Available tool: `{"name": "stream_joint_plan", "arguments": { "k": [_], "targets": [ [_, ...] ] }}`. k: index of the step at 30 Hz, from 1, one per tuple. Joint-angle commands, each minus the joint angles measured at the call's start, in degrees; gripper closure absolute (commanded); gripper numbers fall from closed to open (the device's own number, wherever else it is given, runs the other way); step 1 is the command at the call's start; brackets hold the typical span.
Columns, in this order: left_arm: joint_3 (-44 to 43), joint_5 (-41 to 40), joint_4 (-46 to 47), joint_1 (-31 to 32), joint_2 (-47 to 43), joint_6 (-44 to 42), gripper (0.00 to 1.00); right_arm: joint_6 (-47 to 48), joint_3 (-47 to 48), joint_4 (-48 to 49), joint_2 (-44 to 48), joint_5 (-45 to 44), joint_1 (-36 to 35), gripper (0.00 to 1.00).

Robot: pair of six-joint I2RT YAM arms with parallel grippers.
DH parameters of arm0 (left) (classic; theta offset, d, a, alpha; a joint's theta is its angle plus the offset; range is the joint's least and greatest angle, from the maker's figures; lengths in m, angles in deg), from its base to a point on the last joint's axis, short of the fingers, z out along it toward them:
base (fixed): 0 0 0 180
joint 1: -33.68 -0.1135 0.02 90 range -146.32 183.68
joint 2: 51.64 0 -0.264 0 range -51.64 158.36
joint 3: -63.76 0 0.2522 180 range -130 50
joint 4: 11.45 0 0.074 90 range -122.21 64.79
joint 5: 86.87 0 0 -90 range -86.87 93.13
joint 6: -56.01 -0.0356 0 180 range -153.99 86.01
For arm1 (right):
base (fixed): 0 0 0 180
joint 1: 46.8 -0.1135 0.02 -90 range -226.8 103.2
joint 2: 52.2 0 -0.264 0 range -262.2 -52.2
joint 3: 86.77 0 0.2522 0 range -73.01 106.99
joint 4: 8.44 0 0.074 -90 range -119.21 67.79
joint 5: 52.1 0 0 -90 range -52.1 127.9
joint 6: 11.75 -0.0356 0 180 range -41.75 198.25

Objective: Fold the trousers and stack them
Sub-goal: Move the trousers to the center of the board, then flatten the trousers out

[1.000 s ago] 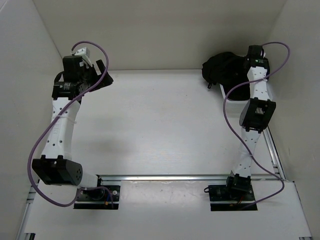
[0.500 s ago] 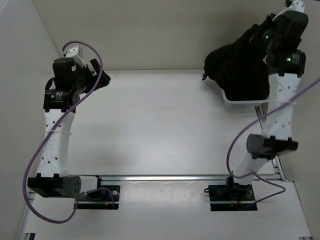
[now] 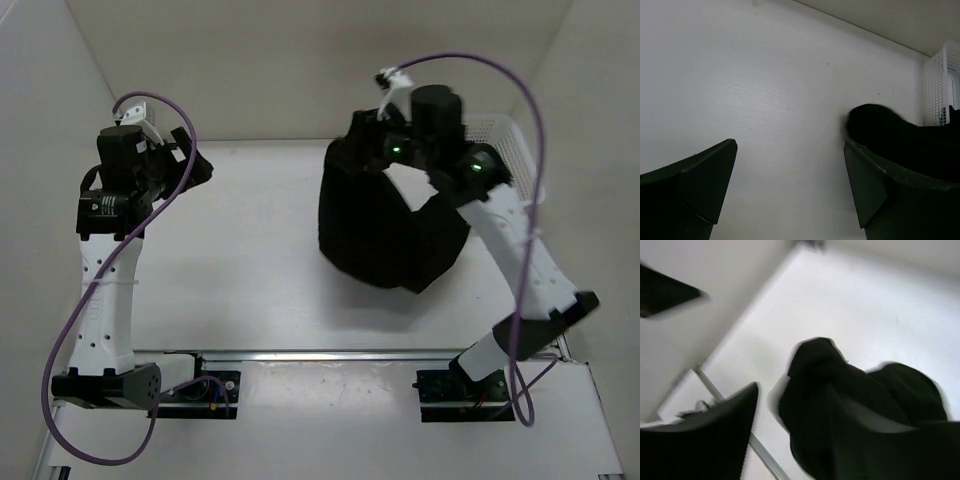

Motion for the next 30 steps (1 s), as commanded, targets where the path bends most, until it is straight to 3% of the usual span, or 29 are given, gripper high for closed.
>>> {"name": "stream_joint_plan", "arguments": {
  "k": [1,3,4,7,11,13,18,22,30],
  "targets": [
    [-2.7,-0.8,-3.7,0.1,-1.4,0.5,0.0,0.5,-2.9,-4.5,-5.4,-1.7,-0.2,0.29],
    [-2.2,0.7,-5.1,0.1,-0.9,-0.4,0.0,2.8,0.7,-8.5,-5.9,-5.6,-0.2,0.14],
    [-1.7,2.1,-5.8,0.1,-0.9,-1.0,0.0,2.8,-0.3,-8.5,-4.7,-7.9,0.4,0.0],
    [3.5,5.7,-5.6,1.6,-0.9,-1.6,0.0,2.1,-5.8,-7.7,1.1,-12.0,6.1,0.0],
    [11.6,3.9,-1.7,11.0,-1.5,2.1,0.0,0.1,-26.2,-2.4,10.8,-6.9,16.5,0.0],
    [16.4,3.9,1.4,16.4,0.3,4.1,0.0,-0.4,-31.0,-2.4,11.3,-4.7,20.4,0.0],
    [24.6,3.2,9.7,27.1,5.6,12.1,0.0,1.0,-38.3,-0.7,6.3,-2.4,20.4,0.0],
    [23.1,-0.2,12.1,33.8,13.2,15.4,0.0,1.6,-42.1,0.6,-0.2,0.8,21.0,0.05],
    [21.4,1.1,15.7,35.3,26.1,15.9,0.0,0.3,-56.0,8.2,0.5,8.5,21.7,0.09]
  ]
}}
